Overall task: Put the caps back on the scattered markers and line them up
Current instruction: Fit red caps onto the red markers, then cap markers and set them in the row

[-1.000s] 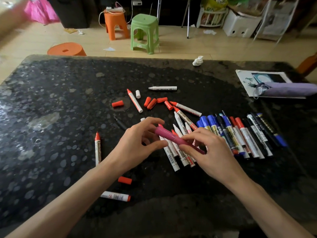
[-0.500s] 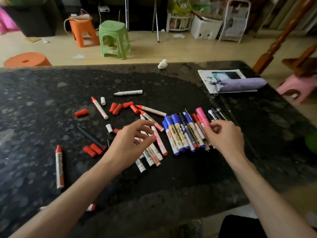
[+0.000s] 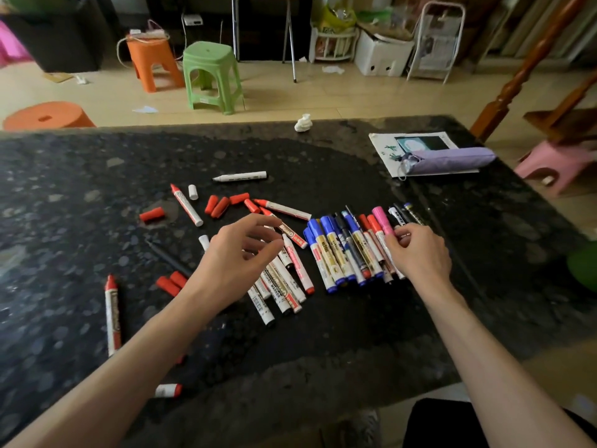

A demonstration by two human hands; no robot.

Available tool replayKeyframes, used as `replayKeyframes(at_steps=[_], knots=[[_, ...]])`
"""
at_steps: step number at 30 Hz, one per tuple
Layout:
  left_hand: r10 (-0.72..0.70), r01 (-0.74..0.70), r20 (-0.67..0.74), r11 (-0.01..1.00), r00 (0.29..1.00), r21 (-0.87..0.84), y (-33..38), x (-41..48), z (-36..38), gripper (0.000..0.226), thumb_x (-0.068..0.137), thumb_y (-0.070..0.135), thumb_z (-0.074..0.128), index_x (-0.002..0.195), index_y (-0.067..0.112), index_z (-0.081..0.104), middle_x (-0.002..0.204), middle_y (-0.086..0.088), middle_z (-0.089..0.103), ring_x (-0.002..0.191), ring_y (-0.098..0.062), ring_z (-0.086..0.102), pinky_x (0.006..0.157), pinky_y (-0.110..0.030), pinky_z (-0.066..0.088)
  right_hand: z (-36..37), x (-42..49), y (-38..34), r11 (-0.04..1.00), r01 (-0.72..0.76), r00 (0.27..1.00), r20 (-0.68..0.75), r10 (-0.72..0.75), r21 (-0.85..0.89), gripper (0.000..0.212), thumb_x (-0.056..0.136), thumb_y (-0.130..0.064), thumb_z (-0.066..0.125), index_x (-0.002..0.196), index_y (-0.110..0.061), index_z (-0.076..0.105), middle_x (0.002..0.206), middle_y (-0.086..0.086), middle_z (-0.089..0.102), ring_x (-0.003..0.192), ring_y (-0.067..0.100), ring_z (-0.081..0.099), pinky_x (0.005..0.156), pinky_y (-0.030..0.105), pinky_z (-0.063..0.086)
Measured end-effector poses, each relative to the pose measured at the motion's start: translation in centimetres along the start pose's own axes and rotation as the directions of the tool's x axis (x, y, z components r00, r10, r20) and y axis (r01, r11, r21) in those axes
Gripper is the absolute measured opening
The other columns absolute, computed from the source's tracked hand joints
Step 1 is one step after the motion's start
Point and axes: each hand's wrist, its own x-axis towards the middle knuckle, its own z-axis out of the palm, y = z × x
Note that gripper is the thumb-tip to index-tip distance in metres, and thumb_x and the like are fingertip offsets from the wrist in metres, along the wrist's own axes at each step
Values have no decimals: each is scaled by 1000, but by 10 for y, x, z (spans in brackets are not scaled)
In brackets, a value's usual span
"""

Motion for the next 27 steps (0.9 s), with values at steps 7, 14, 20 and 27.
replayKeyframes(at_steps=[7,14,20,27], knots=[[3,-3,1,999,1000,-39,6,-1,-4,25,96,21,72,119,28,70,99,8,74,91,-8,73,81,-27,59,7,-7,-17,988,133,990,-54,-129,77,32,94,-34,73,123,-23,68,115,0,63,105,18,63,91,39,55],[-7,7,-60,1000,998,-1,3,-7,-25,22,96,20,71,117,27,71,99,9,74,91,-6,73,87,-38,61,23,-27,-66,891,364,927,-15,-374,272,26,93,-32,74,118,-25,72,108,-6,59,101,14,62,87,28,48],[-48,47,-127,999,991,-14,-15,-20,-67,21,96,21,71,115,30,71,97,13,75,90,-5,74,82,-27,58,52,-49,-128,760,436,842,80,-534,482,25,90,-45,77,111,-32,74,106,-15,62,98,-2,62,83,12,46],[-108,119,-262,992,959,29,-44,-30,-118,18,94,18,72,109,28,74,94,12,76,90,-4,72,84,-25,58,109,-50,-204,692,507,775,80,-627,514,21,87,-37,80,106,-27,76,100,-7,64,97,10,64,89,28,51]])
